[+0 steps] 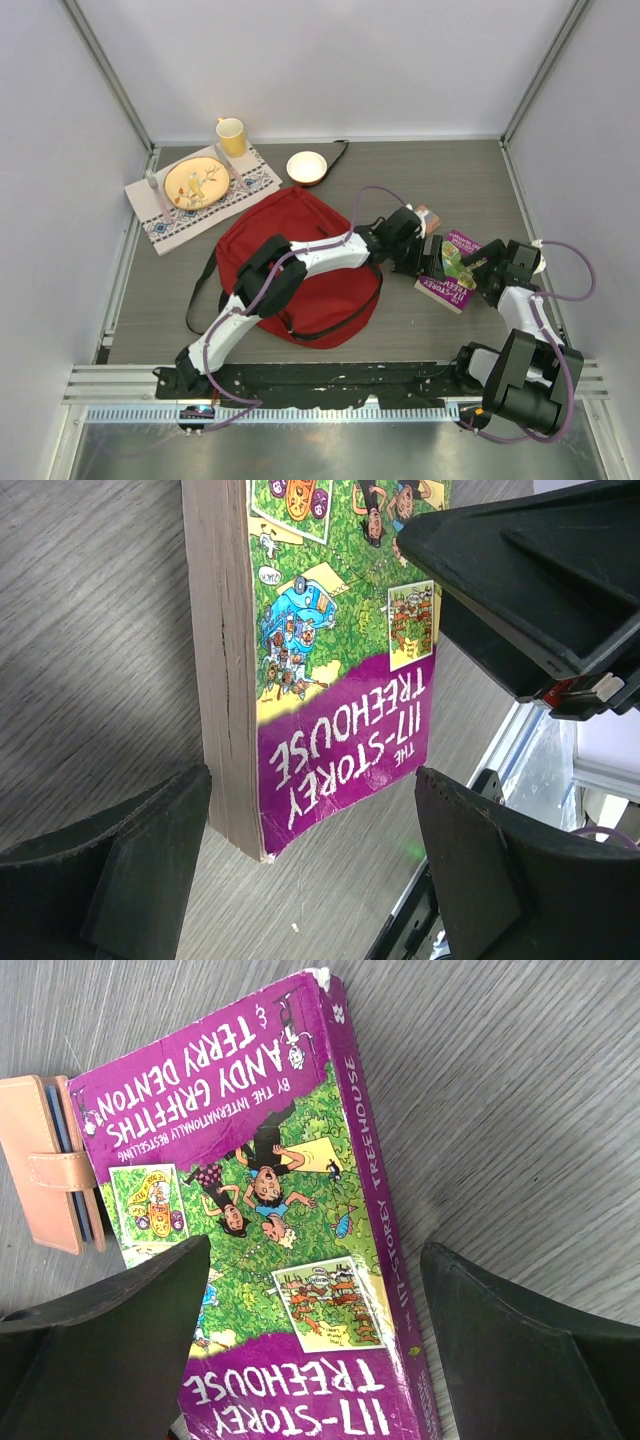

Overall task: Pack the student bag
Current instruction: Pick up the book from the center of the board.

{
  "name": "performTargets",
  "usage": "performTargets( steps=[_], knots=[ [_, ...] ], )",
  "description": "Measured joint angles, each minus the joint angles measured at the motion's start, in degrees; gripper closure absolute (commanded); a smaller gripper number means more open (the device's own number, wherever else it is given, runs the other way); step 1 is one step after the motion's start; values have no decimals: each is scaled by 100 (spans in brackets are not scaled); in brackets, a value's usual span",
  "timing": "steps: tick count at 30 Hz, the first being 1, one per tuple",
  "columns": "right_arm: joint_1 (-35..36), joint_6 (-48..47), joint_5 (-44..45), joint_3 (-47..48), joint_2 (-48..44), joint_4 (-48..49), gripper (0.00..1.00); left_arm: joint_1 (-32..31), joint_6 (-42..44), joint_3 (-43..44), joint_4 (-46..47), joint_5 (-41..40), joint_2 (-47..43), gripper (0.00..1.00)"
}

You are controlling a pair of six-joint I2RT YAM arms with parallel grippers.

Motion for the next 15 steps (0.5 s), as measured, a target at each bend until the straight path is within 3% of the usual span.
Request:
performTargets(
  steps=[9, 13, 15],
  knots=[
    [-2, -15, -74, -2, 136, 256, 9, 7, -116, 166, 15, 188, 42, 44],
    [-9, -59, -83, -15, 153, 339, 9, 2, -138, 166, 37, 219, 42, 45],
    [-13, -72, -94, -28, 153, 372, 9, 0, -153, 166, 96, 251, 42, 51]
  ],
)
